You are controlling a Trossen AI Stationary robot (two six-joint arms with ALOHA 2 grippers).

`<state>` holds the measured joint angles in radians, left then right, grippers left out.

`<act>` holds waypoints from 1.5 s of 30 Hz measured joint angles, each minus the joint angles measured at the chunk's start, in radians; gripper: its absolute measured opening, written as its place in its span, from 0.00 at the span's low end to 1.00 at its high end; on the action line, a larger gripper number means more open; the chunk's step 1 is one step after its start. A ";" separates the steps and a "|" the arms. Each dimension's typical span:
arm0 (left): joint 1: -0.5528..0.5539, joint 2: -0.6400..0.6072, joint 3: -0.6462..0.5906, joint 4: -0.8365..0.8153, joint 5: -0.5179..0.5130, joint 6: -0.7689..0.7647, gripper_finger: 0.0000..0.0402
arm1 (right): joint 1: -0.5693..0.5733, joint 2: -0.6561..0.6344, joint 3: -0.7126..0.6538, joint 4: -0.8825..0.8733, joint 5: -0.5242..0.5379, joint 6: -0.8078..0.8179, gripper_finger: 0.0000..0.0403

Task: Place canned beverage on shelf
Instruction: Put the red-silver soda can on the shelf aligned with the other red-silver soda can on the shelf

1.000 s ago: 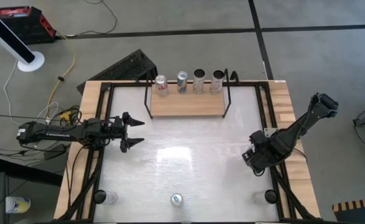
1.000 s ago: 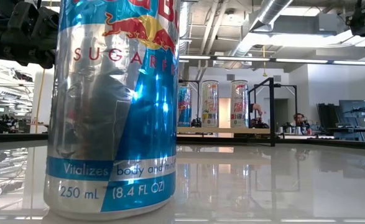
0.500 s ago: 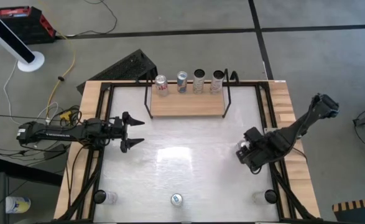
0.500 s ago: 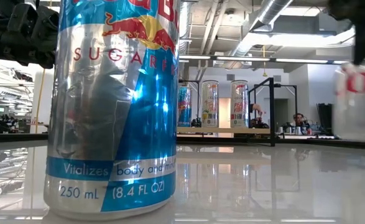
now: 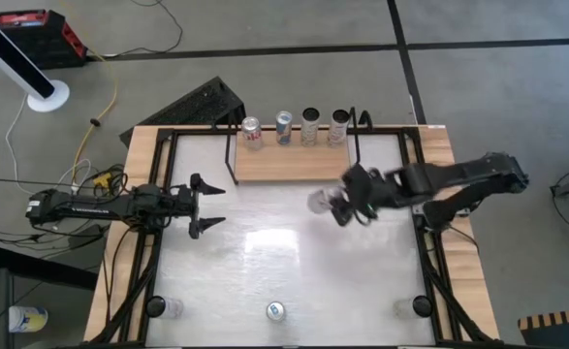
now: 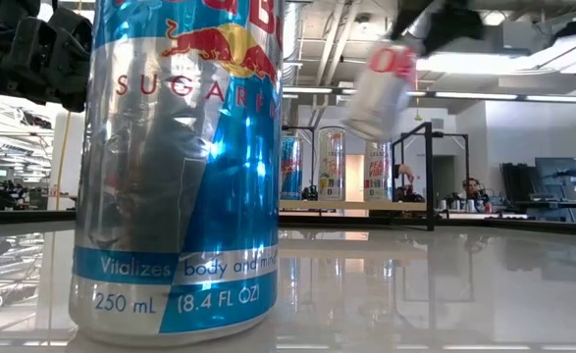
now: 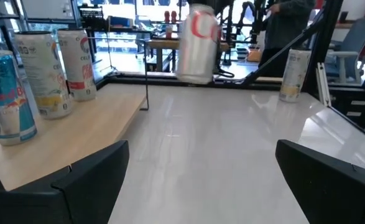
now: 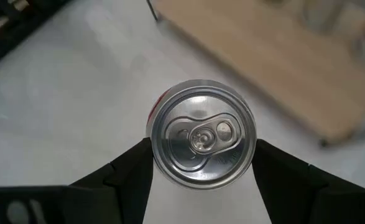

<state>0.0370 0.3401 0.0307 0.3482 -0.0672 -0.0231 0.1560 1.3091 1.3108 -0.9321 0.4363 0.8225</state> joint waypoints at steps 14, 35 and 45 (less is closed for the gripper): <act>0.000 0.000 0.000 0.001 0.000 0.050 0.98 | -0.401 0.479 0.452 0.053 -0.321 -0.521 0.65; 0.000 0.000 0.000 0.001 0.000 0.069 0.98 | -0.487 0.778 0.775 -0.138 -0.332 -0.674 0.69; 0.000 0.000 0.000 0.000 0.000 0.068 0.98 | -0.486 0.773 0.777 -0.142 -0.334 -0.691 0.89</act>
<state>0.0370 0.3401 0.0307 0.3485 -0.0668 0.0448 -0.3302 2.0824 2.0876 -1.0740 0.1024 0.1311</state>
